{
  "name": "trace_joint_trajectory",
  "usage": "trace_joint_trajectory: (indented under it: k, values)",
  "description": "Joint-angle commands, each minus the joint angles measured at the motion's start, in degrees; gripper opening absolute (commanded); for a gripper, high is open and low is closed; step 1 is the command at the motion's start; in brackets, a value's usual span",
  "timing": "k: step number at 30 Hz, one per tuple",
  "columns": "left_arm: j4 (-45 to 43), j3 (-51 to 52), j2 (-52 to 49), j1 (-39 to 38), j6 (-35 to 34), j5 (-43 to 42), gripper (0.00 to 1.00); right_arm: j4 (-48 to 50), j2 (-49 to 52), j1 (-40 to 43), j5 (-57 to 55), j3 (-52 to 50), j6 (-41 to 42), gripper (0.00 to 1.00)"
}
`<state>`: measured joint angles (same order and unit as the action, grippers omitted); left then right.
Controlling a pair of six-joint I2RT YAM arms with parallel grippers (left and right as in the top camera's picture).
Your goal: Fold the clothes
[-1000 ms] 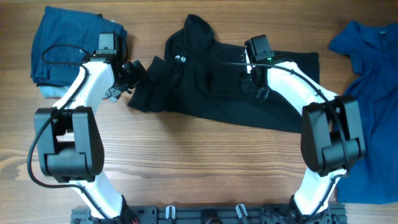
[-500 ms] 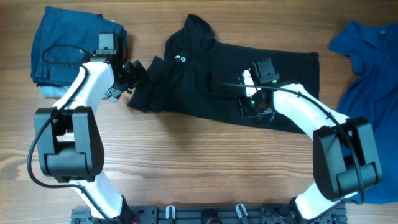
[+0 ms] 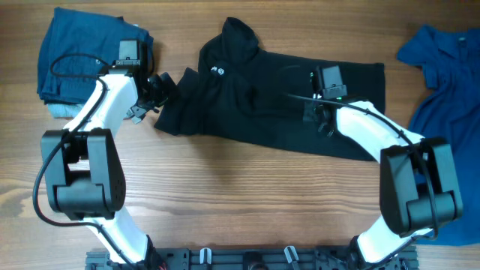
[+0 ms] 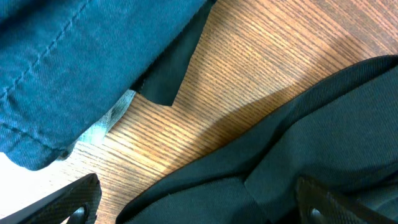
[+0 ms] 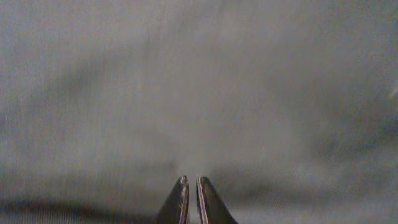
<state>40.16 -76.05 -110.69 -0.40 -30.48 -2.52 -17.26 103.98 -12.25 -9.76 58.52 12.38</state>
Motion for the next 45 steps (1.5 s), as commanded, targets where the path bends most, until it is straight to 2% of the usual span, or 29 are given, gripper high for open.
trace_joint_trajectory:
  k: [1, 3, 7, 10, 12, 17, 21, 28, 33, 37, 39, 42, 45]
  values:
    - [-0.11, 0.33, -0.33, 0.15, 0.26, -0.48, 1.00, 2.32, 0.07, 3.37, -0.02, 1.99, 0.22, 0.05]
    - [-0.11, 0.33, -0.33, 0.15, 0.26, -0.48, 1.00, -1.27, -2.97, 4.09, 6.34, 4.22, -3.32, 0.07]
    - [-0.11, 0.33, -0.33, 0.15, 0.26, -0.48, 1.00, -12.48, -12.59, 4.09, 13.86, 4.90, -2.91, 0.09]
    - [-0.11, 0.33, -0.33, 0.15, 0.26, -0.46, 1.00, -23.74, -12.35, 4.09, 13.66, 4.02, 1.16, 0.08]
    - [-0.11, 0.33, -0.33, 0.15, 0.26, -0.46, 1.00, -25.49, -10.60, 4.09, 13.66, 1.62, 1.40, 0.08]
    - [-0.11, 0.33, -0.33, 0.15, 0.26, -0.46, 1.00, -17.11, -5.44, 4.09, 11.04, -4.74, 3.10, 0.06]
    - [-0.11, 0.33, -0.33, 0.15, 0.26, -0.48, 1.00, -11.80, -2.69, 4.09, 4.63, -4.74, 3.06, 0.05]
    - [-0.11, 0.33, -0.33, 0.15, 0.26, -0.48, 1.00, -5.11, -1.27, 4.11, 0.20, -4.76, 3.17, 0.06]
    - [-0.11, 0.33, -0.33, 0.15, 0.26, -0.46, 1.00, 1.70, -1.22, 4.11, -8.46, -4.76, 3.19, 0.06]
    - [-0.11, 0.33, -0.33, 0.15, 0.26, -0.46, 1.00, 9.38, -1.49, 6.47, -8.04, -3.50, 2.54, 0.06]
    - [-0.11, 0.33, -0.33, 0.15, 0.26, -0.48, 1.00, 2.14, -4.85, 7.26, -3.41, 1.20, 1.11, 0.05]
    - [-0.11, 0.33, -0.33, 0.15, 0.26, -0.48, 1.00, -11.63, -11.87, 7.23, -3.06, 3.48, 1.73, 0.06]
    - [-0.11, 0.33, -0.33, 0.15, 0.26, -0.48, 1.00, -26.08, -12.90, 7.23, -3.04, 2.82, 8.00, 0.06]
